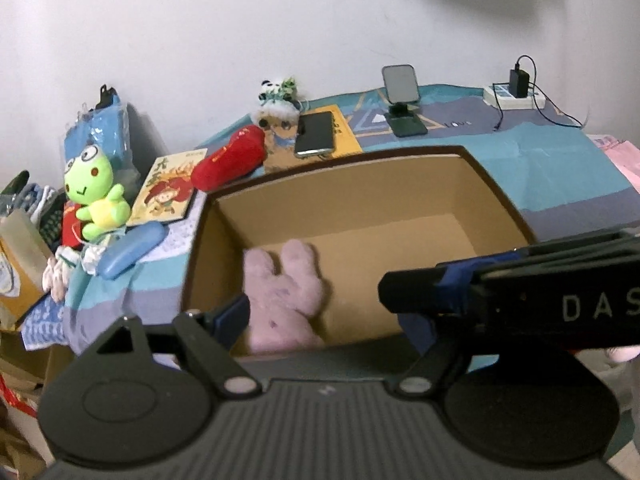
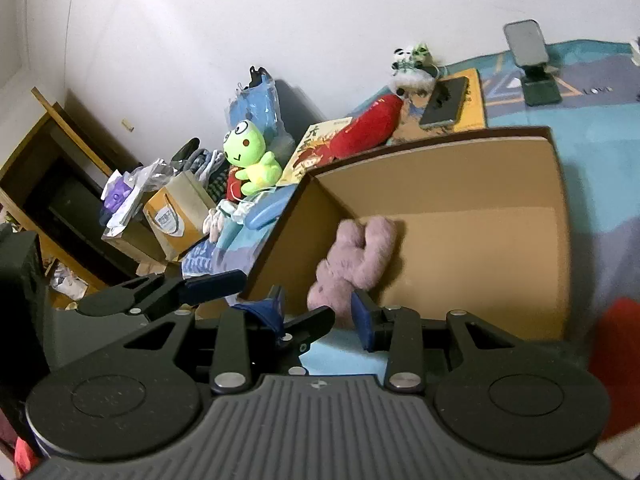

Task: Organize soft objects
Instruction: 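Open the right gripper to release the bear and withdraw, then move the right gripper back to the pile and grasp the white fluffy towel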

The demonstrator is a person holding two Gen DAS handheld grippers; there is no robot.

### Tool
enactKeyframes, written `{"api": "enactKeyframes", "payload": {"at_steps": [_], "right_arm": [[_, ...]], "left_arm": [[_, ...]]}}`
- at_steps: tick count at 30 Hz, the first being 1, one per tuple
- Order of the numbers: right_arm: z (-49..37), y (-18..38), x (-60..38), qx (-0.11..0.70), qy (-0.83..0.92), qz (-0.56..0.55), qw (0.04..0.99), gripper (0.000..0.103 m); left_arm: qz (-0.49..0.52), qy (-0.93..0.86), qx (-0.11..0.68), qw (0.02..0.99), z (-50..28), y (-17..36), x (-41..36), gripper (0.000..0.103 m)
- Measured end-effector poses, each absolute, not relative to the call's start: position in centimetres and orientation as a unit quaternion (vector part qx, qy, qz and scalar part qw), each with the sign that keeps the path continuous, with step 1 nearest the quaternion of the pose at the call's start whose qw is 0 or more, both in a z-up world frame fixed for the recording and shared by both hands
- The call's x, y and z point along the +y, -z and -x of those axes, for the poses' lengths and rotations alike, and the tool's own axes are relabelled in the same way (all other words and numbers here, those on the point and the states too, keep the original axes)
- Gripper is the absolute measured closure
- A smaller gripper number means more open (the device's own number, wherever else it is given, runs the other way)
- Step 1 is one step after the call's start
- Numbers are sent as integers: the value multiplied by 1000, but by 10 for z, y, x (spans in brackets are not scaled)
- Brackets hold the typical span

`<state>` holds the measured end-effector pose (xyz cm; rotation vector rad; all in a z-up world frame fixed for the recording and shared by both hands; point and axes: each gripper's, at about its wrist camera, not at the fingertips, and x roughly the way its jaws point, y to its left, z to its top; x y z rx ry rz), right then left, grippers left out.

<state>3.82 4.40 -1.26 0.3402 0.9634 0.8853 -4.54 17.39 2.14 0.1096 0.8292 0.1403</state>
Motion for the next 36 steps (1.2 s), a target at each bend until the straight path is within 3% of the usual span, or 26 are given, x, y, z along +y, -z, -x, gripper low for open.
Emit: {"api": "enactKeyframes", "payload": {"at_steps": [36], "right_arm": [[17, 69, -130, 510, -293, -237, 773, 80]], "left_arm": [[-57, 14, 492, 869, 70, 49, 21, 18]]}}
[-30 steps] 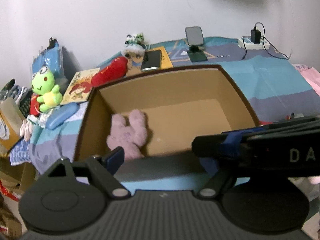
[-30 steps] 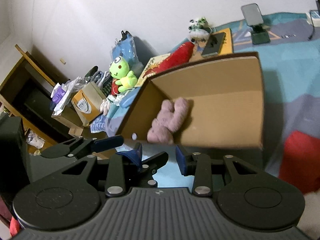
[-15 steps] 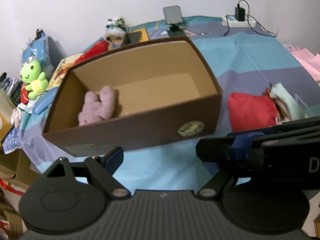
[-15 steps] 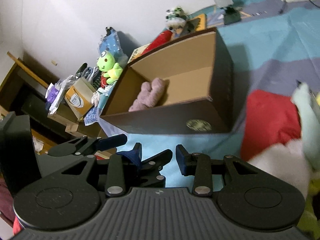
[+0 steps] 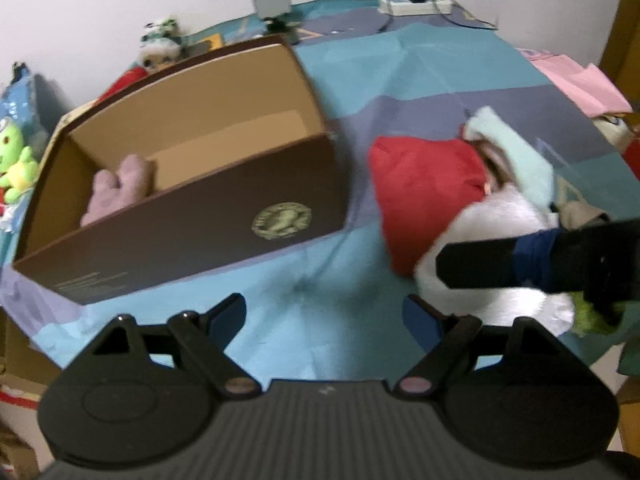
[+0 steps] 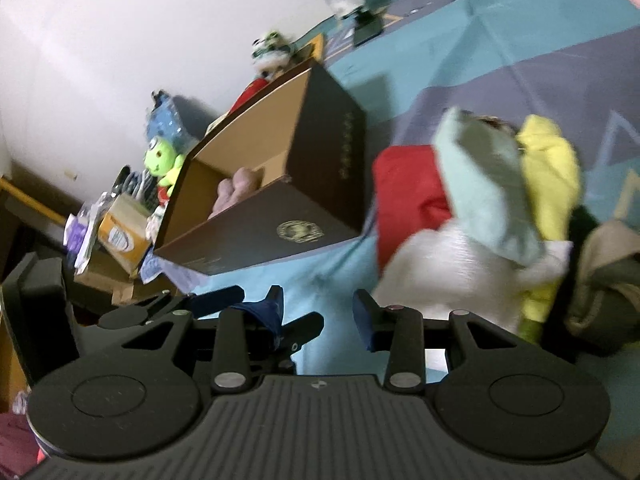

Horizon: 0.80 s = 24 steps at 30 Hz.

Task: Organize soft objects
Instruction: 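Move the right gripper back to the pile and grasp the white fluffy towel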

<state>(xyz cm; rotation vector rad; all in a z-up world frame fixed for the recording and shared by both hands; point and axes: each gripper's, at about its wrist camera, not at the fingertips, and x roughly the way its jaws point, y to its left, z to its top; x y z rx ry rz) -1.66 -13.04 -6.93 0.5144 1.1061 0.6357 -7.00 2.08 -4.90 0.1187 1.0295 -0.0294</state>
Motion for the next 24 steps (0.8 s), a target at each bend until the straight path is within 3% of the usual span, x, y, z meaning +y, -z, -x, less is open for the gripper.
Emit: {"api": "enactKeyframes", "payload": {"at_steps": [9, 19, 20, 24], "right_arm": [[24, 61, -179, 477, -243, -239, 810, 80], [20, 81, -190, 500, -213, -252, 801, 80], [20, 83, -187, 501, -214, -249, 801, 80], [15, 96, -178, 507, -208, -238, 802, 80]], "left_arm": [[-5, 133, 469, 873, 81, 51, 4, 18], [5, 240, 442, 864, 70, 60, -29, 19], [0, 237, 444, 864, 67, 63, -29, 20], [3, 229, 460, 858, 54, 81, -30, 47]]}}
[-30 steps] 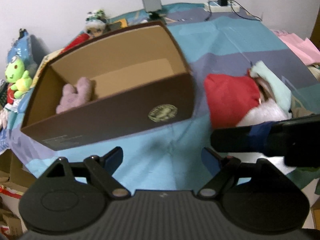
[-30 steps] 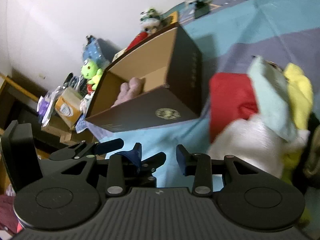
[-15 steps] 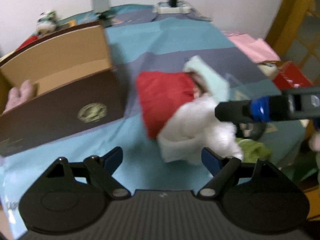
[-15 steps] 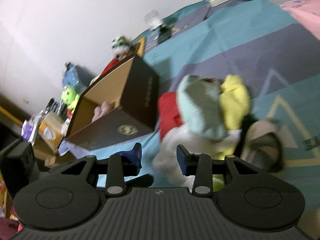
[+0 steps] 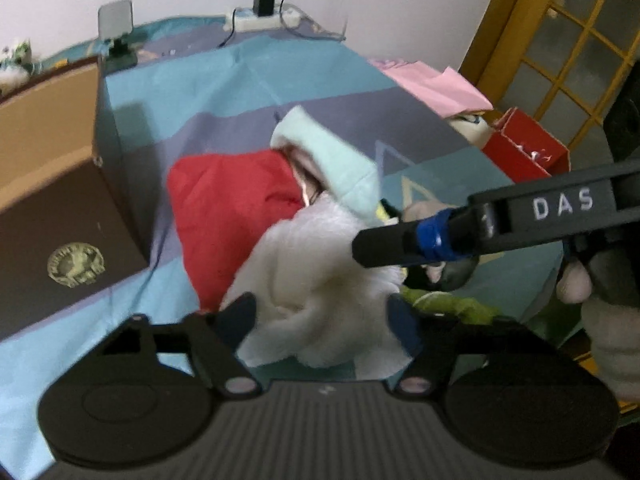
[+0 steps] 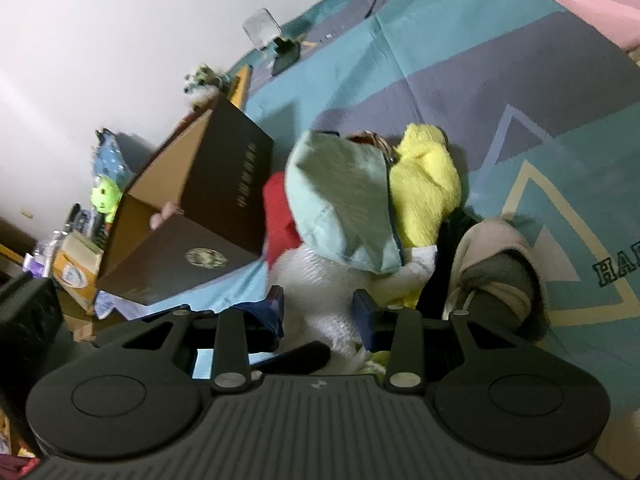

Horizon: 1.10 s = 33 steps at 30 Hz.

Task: Organize soft objects
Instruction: 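Move the right gripper back to the pile and grasp the white fluffy towel, then carry the white towel with the right gripper and drop it into the box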

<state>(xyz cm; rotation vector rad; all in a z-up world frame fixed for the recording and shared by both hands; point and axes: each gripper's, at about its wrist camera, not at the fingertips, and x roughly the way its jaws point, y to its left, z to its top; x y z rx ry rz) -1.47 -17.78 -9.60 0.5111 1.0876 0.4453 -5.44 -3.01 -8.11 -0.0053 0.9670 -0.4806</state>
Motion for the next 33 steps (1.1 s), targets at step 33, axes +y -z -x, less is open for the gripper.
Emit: {"api": "enactKeyframes", "payload": {"at_steps": [33], "right_arm": [[-8, -11, -66, 367, -381, -215, 821, 96]], "left_arm": [[73, 214, 296, 928, 78, -36, 114, 89]]}}
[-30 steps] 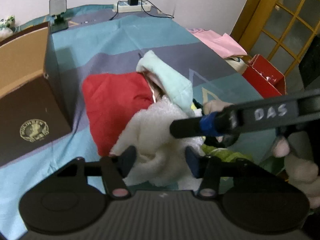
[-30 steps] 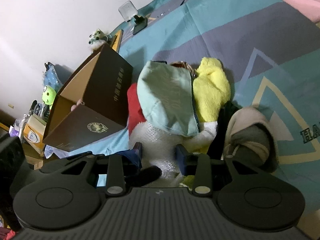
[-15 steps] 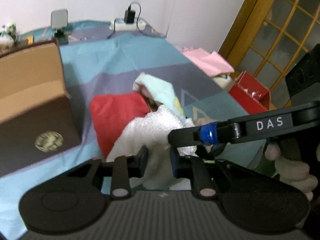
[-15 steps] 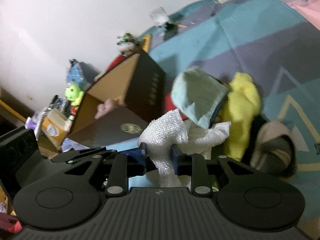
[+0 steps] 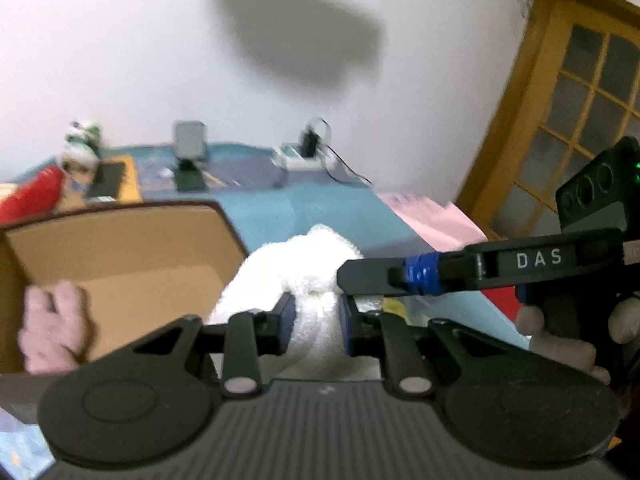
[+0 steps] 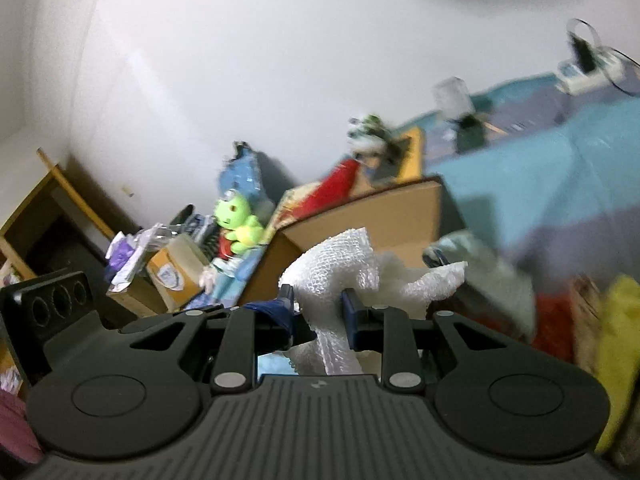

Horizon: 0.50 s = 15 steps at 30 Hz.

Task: Organize soft objects
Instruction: 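Carry the white towel with the right gripper and drop it into the box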

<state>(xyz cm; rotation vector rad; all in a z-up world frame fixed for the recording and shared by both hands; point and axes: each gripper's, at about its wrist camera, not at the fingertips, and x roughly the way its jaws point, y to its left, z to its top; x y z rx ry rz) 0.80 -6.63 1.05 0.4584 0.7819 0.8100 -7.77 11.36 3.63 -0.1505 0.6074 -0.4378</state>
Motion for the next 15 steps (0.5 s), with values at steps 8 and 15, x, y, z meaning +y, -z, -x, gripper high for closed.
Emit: {"api": "enactKeyframes", "payload": {"at_steps": [8, 15], "right_arm": [[-44, -29, 7, 327, -434, -198, 816, 96], [-68, -25, 46, 307, -451, -191, 816, 98]], "left_arm": [[77, 166, 257, 949, 52, -64, 185, 92], [82, 164, 245, 952, 22, -77, 231, 94]]}}
